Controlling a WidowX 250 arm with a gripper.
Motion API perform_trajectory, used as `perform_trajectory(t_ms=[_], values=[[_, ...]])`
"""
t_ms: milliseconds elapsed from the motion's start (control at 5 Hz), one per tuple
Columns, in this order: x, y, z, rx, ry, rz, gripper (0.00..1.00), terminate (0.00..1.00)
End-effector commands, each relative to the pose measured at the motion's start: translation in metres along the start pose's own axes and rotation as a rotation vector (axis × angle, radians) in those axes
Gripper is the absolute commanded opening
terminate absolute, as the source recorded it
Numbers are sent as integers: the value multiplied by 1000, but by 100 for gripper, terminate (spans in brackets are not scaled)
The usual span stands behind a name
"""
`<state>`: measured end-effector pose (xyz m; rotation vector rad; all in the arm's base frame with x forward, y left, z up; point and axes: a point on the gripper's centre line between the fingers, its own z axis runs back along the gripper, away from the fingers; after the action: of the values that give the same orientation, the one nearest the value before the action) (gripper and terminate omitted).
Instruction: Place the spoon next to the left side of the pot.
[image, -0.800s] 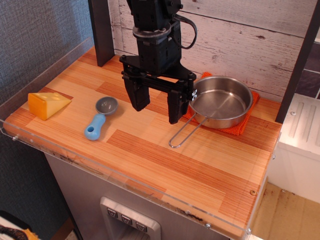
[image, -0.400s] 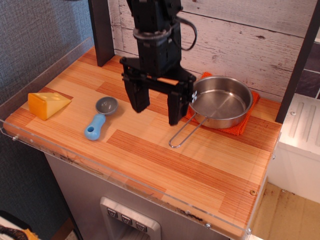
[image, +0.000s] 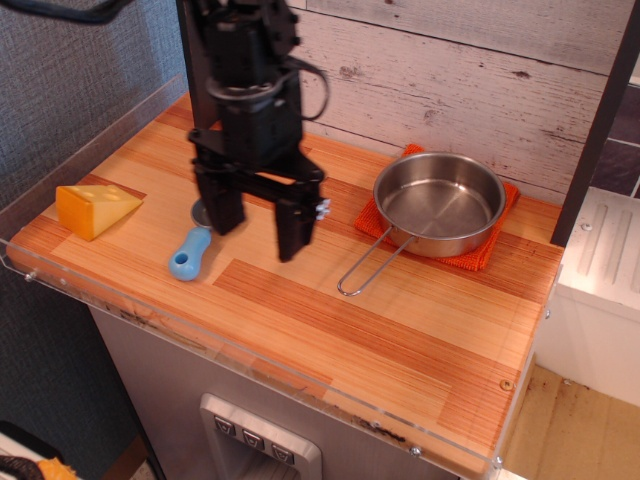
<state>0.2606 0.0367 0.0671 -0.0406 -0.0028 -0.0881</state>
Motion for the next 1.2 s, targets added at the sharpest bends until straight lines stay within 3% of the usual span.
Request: perform_trajectory(t_ms=[0, 200, 400, 800, 1000], values=[[-12, 34, -10, 126, -13, 143, 100, 0], [-16, 43, -19, 144, -20, 277, 100, 0], [-15, 50, -24, 154, -26, 334, 100, 0], [-4, 64, -37, 141, -16, 278, 100, 0], [3, 70, -42, 167, -9, 240, 100, 0]])
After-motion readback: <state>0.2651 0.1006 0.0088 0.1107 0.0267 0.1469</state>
